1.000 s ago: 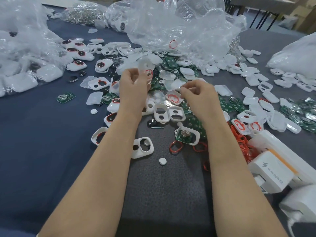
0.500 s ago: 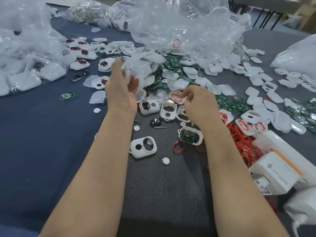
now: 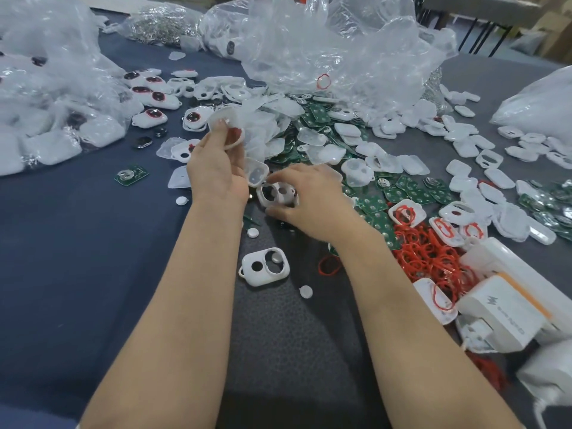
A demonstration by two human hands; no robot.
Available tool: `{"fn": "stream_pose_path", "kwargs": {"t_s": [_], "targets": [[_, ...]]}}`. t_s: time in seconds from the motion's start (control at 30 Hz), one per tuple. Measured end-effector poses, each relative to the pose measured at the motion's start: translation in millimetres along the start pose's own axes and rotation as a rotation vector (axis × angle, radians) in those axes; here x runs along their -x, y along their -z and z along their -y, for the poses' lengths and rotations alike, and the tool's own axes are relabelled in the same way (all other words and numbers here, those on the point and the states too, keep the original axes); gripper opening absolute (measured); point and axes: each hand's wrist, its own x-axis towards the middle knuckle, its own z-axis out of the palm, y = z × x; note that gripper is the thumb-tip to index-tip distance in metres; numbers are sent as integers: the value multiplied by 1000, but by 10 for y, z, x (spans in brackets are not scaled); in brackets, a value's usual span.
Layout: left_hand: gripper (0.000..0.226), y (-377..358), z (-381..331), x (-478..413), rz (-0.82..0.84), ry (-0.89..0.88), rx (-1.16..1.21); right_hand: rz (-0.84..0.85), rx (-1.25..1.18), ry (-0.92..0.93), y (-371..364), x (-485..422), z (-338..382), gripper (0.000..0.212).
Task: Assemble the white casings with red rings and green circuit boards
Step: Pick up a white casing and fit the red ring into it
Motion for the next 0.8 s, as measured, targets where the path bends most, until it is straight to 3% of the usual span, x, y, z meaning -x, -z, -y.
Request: {"fn": "stream_pose_path", "kwargs": {"t_s": [0.07,0.17,0.23,0.33,0.43,0.47,0.63,0.73,0.8], "targets": [[28,14,3,-12,9,0,-9,-57,9,-14,-4,-15,-7,35],[16,12,-6,0,28,-18,-144,-301,-102,-120,70,-18,-103,23],[10,-3,11,4,47,-28,-270,-374,-171,-166,104,-16,-179,23],[16,-16,42,-15,50,-31,-358,-266,-247,-76,75,3,-128,25],[10,-1,45,-12,23,-76,-360,-30,-1,-6,-40,-15,-25,45],[3,2,40,-7,8,-105,-349,-36,37,-5,-60,-28,-12,44],[13,13,-4,-9,-49,-201,-226,-297,-44,-166,73,-29,-130,37],[9,-1,19,2,2,-176,-222,-208,-118,-153,180,48,-138,30],[9,3,50,0,58,-136,-256,-31,-118,-82,233,99,-62,23]]}}
